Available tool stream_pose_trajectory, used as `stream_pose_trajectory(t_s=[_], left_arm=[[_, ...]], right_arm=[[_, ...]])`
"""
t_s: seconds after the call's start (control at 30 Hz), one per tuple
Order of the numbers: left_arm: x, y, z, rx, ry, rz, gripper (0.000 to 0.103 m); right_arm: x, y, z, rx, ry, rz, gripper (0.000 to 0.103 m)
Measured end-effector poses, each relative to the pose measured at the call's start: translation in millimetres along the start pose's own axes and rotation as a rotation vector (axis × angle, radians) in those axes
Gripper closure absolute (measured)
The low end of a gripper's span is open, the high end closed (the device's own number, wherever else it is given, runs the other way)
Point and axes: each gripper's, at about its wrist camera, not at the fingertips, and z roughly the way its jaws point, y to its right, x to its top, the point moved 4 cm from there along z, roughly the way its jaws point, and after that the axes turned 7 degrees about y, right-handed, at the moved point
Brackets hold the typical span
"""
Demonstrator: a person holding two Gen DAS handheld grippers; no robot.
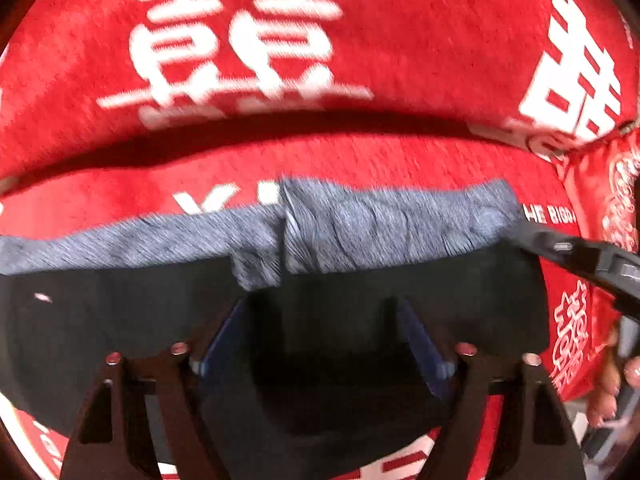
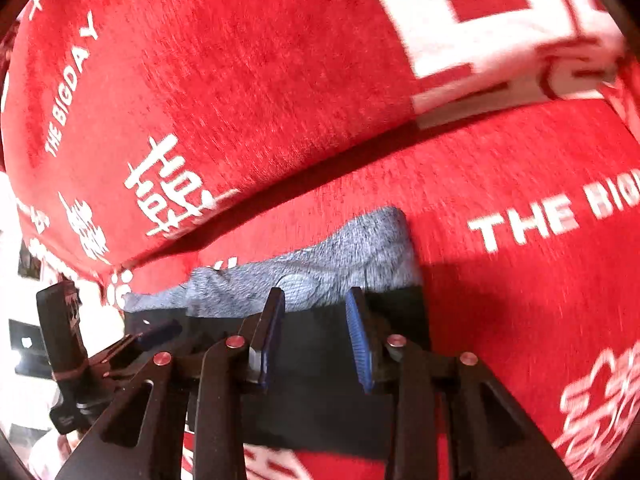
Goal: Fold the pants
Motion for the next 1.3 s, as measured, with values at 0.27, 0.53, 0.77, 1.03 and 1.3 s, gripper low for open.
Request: stream_pose_trajectory(t_s=[0.27, 0.53, 0.77, 1.03, 1.3], left_arm=[[-45.2, 2.7, -10.5, 0.107, 0.005, 0.039, 0.034], [-64.3, -40.9, -51.7, 0.253, 0.026, -0.135, 0.023], [-102.9, -84.5, -76.4, 0.357, 0.026, -0.3, 0.023], [-123.7, -105.5, -71.9, 0.351, 0.008, -0.375, 0.023], [-124.1, -119.4, -78.0, 0.331, 0.01, -0.335, 0.023]], right_arm=[[-54.7, -11.9, 11.9, 0.032, -0.085, -0.1, 0.069], [-58.1, -75.7, 7.6, 0.071, -0.135, -0.279, 0.046], [-110.7, -156.5, 8.6, 0.012, -0.066, -0.864, 0.04], [-137.6, -161.1, 39.2, -0.114, -0.071, -1.011, 0.042], [-114.3, -146.4, 25.4, 0.036, -0.173, -0.659, 0.089]])
